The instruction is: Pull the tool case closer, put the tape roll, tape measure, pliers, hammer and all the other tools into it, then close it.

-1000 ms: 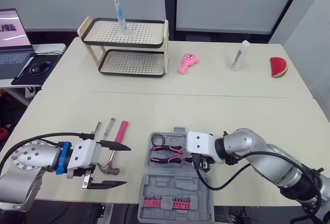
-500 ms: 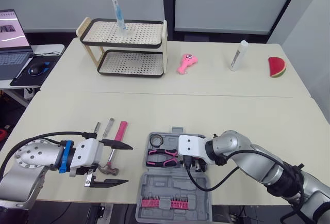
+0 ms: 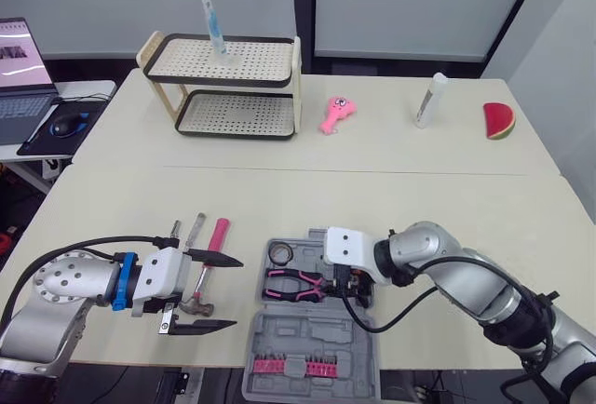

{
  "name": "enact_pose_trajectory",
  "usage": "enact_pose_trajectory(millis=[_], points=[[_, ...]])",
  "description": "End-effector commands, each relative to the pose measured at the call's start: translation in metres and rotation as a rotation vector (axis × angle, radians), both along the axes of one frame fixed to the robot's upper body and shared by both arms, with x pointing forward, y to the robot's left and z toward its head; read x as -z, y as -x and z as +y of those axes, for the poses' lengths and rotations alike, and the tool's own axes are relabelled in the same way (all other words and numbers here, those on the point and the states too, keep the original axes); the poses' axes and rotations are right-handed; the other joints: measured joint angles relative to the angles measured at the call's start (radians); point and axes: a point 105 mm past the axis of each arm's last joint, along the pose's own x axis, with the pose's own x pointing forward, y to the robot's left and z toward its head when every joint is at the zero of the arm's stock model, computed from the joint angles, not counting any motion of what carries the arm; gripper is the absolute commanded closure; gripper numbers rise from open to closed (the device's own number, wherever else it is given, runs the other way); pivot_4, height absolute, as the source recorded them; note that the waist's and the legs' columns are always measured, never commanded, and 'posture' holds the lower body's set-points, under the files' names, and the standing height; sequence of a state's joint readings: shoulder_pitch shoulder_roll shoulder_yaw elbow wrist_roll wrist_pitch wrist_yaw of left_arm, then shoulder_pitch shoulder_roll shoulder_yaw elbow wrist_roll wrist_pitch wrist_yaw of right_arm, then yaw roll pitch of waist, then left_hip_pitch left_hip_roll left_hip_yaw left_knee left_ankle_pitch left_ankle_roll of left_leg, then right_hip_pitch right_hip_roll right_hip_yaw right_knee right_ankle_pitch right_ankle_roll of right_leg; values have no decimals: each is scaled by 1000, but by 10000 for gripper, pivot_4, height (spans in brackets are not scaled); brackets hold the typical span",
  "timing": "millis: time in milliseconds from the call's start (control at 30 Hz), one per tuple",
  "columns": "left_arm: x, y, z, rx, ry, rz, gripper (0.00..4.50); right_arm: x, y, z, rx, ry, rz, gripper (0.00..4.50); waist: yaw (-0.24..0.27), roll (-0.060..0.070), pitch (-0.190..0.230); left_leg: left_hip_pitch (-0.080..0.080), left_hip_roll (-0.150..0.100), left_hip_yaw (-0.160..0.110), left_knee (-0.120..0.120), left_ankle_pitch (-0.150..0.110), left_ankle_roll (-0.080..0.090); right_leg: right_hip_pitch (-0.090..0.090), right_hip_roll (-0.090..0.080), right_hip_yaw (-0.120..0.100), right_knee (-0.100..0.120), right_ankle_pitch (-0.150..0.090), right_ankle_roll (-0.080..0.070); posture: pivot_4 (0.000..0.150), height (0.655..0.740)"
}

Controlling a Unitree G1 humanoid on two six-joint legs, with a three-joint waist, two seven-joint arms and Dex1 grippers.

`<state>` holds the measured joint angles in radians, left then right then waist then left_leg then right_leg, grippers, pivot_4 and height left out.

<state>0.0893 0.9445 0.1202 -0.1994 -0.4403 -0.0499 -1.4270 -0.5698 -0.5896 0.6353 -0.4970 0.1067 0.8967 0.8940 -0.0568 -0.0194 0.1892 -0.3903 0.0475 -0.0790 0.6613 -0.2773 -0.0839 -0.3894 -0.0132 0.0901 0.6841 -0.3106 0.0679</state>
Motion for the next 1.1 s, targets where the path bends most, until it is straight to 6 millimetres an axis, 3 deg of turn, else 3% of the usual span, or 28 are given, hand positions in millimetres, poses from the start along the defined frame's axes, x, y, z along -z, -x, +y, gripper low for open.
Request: enact_pose_trajectory(millis=[33,233,500,867,1100], points=[[-4,0,-2,2,10,-18,0,-15,-4,12,-33,-72,-53,17297,0,0,0,0,0,0,0,0,0,0,0,0,0,0,0,1500,7350],[-5,0,-3,-9,13,-16,0,6,-13,29,-31,-90,-38,28763,-1,0,0,0,0,0,0,0,0,0,0,0,0,0,0,1500,7350],[-5,0,-3,-16,12,-14,0,36,-11,27,-41,-40,-18,44795,0,0,0,0,0,0,0,0,0,0,0,0,0,0,0,1500,7350],[-3,3,-4,-33,19,-5,0,79,-9,8,-5,105,59,44795,0,0,-1,5,0,1,0,0,0,2,0,1,2,0,0,1500,7350],[1,3,0,-66,27,6,0,67,-14,17,-40,40,-1,44795,-1,-1,-1,6,0,1,-1,0,0,3,0,2,1,0,0,1500,7350]])
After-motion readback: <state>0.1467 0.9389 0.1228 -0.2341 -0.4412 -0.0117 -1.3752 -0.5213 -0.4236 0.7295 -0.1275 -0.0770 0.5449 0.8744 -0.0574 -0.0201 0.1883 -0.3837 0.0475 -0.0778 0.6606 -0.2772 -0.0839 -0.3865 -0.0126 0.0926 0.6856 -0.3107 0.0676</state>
